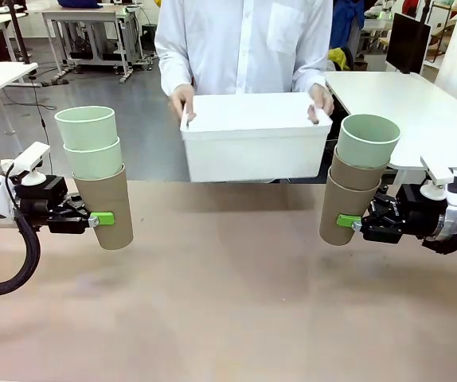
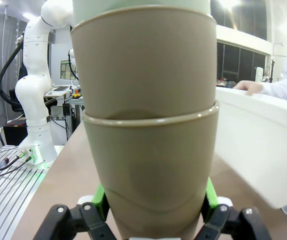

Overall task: Stack the cups and store them in the basket.
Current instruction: Place the stack of Reusable plastic cups into the Pantry Basket.

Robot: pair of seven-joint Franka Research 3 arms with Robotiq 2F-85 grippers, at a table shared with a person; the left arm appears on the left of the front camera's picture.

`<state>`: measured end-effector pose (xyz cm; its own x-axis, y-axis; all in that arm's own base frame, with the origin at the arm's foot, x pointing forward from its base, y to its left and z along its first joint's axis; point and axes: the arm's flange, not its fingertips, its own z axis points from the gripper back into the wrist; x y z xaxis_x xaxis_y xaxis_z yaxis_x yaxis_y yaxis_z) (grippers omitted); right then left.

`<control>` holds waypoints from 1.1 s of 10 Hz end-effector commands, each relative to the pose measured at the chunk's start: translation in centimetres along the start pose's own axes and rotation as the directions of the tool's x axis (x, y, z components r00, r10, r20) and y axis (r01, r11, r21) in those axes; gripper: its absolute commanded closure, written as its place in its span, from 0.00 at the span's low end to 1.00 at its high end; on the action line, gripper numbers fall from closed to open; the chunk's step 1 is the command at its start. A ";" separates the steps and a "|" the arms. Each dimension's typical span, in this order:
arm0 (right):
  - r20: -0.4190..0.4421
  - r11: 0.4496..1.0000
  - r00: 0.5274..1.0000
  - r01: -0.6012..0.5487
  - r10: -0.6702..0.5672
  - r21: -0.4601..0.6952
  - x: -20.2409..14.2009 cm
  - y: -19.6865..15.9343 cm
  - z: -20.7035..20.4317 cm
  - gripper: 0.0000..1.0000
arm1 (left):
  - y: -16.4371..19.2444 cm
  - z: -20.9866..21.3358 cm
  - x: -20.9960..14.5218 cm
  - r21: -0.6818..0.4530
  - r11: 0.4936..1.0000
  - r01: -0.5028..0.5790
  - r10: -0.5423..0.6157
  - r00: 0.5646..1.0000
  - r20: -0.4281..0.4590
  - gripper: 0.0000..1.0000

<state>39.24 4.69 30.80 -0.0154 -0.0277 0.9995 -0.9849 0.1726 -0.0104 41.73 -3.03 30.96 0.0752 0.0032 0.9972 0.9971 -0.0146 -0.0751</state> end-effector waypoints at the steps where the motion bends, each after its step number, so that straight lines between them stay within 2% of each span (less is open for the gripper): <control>1: 0.010 1.000 1.000 -0.011 0.011 -0.001 0.4 0.0 0.0 0.13 | 0.0 0.0 0.5 -0.004 1.000 0.008 -0.008 1.000 0.006 0.15; 11: 0.010 1.000 1.000 -0.011 0.011 -0.001 0.4 0.0 0.0 0.13 | 0.0 0.0 0.5 -0.004 1.000 0.008 -0.008 1.000 0.006 0.15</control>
<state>39.24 4.68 30.80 -0.0154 -0.0277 0.9995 -0.9849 0.1726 -0.0104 41.73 -3.03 30.96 0.0752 0.0032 0.9972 0.9971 -0.0146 -0.0751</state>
